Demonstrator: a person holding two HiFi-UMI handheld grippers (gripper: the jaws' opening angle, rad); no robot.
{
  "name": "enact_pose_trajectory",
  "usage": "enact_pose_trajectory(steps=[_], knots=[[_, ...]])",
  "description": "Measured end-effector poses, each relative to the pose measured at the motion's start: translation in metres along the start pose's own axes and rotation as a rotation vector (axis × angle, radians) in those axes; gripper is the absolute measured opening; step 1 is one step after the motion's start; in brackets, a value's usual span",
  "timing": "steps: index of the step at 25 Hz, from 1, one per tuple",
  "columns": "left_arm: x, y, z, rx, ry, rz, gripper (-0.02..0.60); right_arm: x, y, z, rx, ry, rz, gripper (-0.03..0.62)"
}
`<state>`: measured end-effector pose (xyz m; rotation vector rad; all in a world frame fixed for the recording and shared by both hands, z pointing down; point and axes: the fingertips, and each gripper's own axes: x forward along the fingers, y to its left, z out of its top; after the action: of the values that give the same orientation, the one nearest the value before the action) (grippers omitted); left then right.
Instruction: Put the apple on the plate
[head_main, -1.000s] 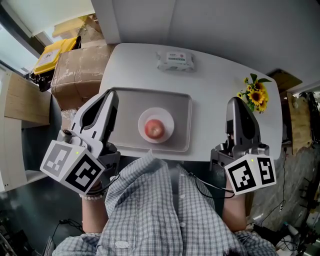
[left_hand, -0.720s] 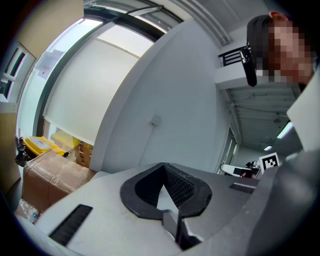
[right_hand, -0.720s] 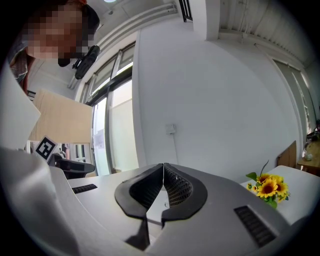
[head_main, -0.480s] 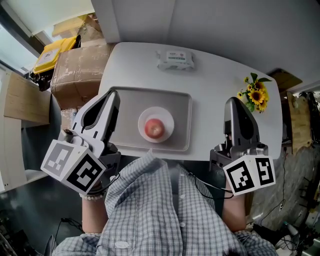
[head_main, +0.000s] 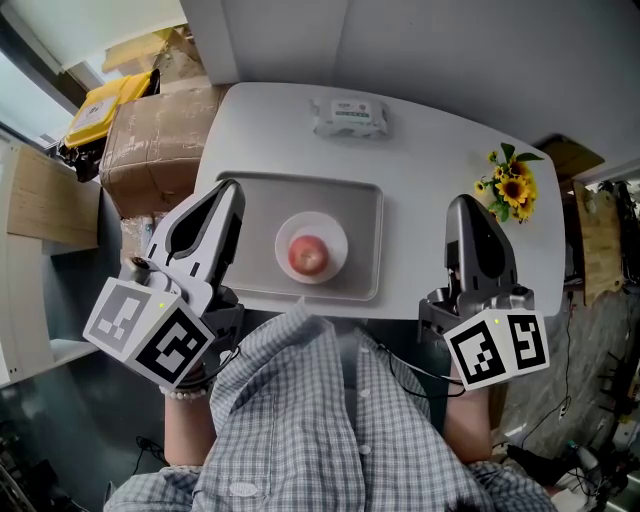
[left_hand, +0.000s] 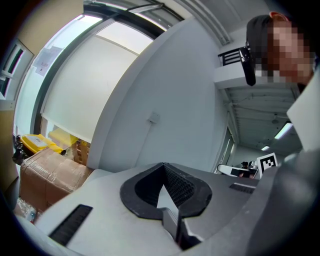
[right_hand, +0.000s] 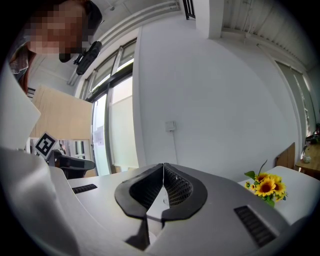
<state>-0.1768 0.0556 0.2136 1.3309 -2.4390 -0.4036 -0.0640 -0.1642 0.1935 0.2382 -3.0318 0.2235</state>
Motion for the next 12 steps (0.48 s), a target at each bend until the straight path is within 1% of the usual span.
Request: enact_pose_trajectory(steps=[12], knots=[[0.0007,-0.0068,-0.0037,0.024,0.02,-0.025,0.008,0.0017,0.0074,-0.0079,0.0,0.019,0.015,0.023]])
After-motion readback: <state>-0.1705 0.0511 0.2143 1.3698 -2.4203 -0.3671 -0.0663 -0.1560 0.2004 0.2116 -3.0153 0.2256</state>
